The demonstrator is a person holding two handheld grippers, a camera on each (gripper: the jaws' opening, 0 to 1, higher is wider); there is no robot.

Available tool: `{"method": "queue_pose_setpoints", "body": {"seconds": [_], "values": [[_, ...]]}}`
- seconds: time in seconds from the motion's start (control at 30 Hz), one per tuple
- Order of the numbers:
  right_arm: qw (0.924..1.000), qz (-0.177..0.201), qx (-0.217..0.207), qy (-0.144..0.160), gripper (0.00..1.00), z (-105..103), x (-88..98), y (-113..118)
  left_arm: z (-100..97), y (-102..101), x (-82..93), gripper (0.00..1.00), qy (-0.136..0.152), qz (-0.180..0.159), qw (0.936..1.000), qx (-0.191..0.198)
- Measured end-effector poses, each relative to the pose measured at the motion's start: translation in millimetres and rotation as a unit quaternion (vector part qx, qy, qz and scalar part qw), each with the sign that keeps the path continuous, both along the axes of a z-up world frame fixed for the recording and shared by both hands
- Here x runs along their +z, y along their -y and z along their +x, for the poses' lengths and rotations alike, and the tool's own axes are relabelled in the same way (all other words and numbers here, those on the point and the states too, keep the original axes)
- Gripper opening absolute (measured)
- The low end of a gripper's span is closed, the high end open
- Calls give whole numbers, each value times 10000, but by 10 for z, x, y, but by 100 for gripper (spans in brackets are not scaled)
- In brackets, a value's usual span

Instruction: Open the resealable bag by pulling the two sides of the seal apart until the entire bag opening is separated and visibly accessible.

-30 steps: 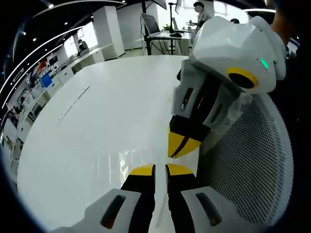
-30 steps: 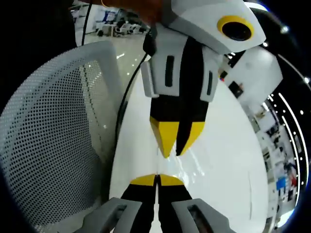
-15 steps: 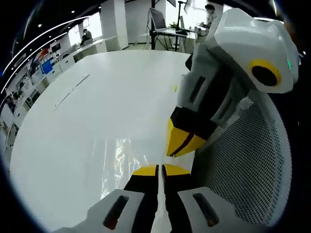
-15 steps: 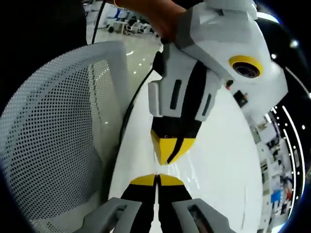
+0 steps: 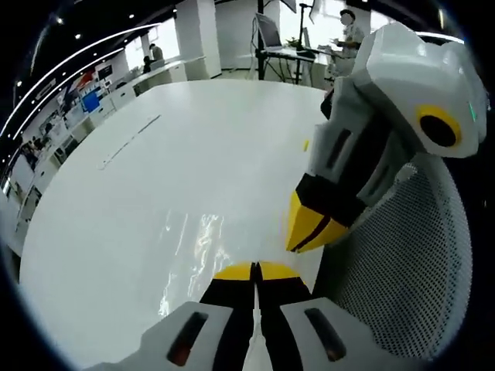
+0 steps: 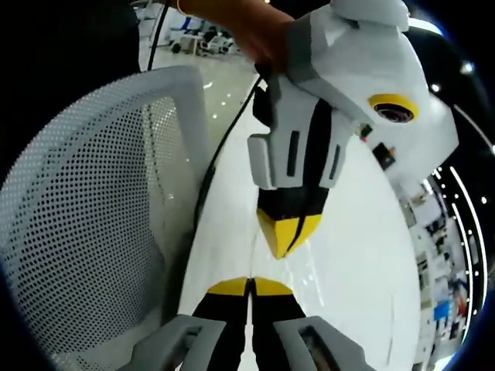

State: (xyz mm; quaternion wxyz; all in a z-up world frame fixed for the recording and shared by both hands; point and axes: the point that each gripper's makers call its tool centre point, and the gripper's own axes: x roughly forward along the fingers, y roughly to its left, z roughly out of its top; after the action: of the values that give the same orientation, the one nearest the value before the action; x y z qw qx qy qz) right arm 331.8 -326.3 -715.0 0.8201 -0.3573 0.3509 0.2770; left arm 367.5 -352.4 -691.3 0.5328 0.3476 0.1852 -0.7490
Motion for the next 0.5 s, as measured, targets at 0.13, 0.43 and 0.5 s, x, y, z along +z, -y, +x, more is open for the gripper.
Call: {"method": "queue_pose_setpoints", "body": {"seconds": [0.13,0.43,0.5], "values": [[9999,50,-107,68,0,24,32,36,81,77,156,0,205,-351,9991,137],[9991,171,-348,187,0,69,59,102,176,216,471,0,594,-968,9933,234],[9987,153,-429,239,0,87,80,130,169,245,560,0,626,-1119,9915,238]]}}
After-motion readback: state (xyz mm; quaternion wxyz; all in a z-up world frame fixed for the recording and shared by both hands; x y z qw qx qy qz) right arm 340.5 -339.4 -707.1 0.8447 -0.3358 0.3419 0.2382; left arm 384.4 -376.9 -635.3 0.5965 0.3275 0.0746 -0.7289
